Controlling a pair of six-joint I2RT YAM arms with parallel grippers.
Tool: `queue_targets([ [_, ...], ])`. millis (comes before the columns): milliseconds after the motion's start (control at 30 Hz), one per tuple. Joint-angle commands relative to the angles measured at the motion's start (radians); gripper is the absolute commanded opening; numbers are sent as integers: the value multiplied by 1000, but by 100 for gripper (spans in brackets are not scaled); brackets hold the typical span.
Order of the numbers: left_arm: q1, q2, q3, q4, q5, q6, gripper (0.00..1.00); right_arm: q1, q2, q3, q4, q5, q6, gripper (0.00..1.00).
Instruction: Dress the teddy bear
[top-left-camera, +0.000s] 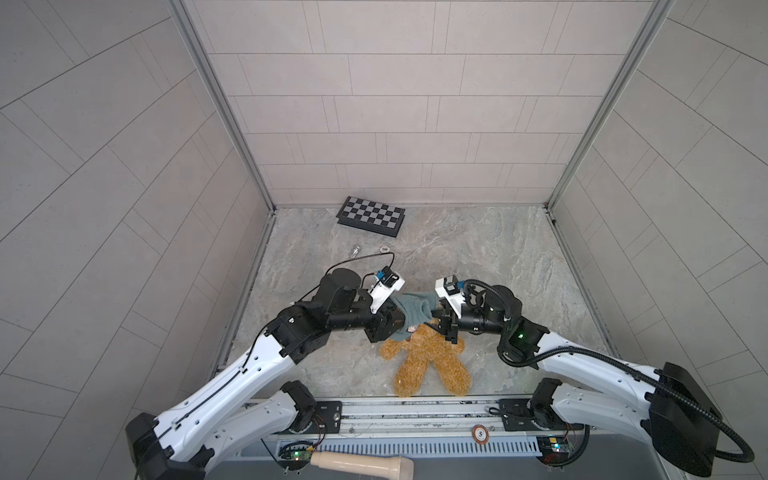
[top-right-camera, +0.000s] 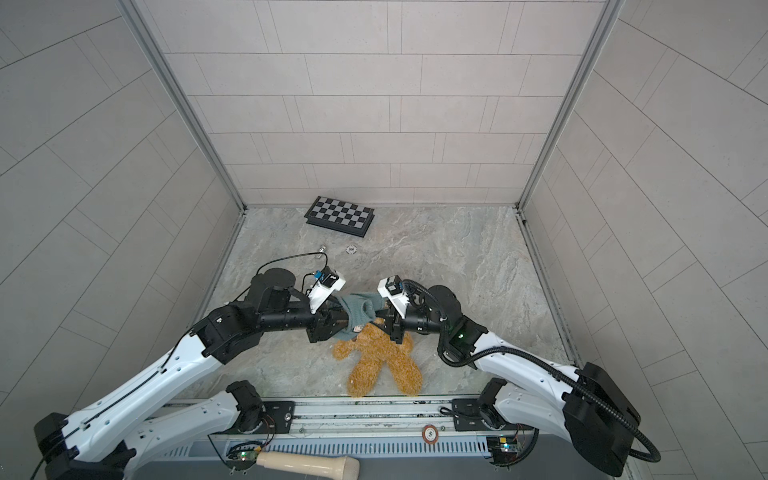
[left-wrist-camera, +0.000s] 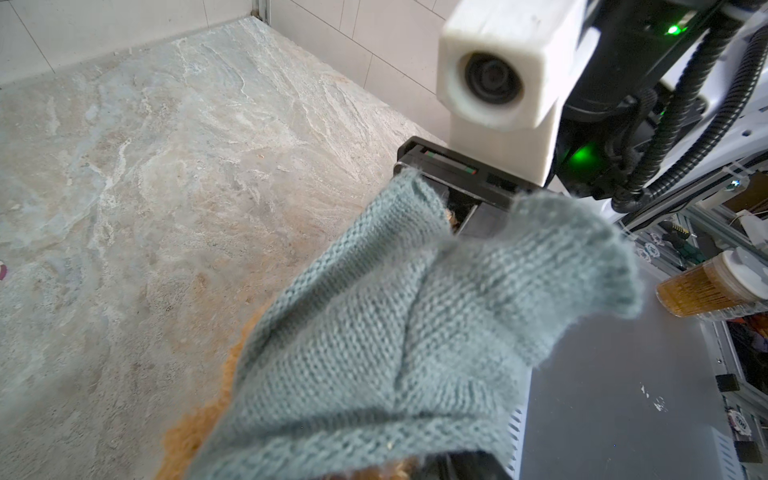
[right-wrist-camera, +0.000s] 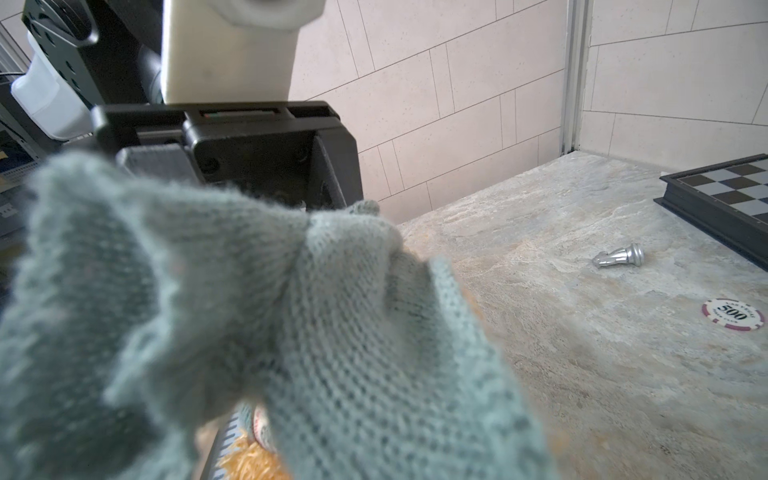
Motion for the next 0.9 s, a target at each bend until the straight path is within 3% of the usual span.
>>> queue_targets([
  [0,-6,22,20,-7,6,19,53,30,-7,23,104,-56,-22,0],
  [167,-10,55,20,21,-1,18,54,41,-6,19,131,-60,-16,0],
  [633,-21,42,-3,4,-194,35,58,43,5,-19,237,-59,21,0],
  [867,-36,39,-11,3,-203,57,65,44,1,-14,237,-53,22,0],
])
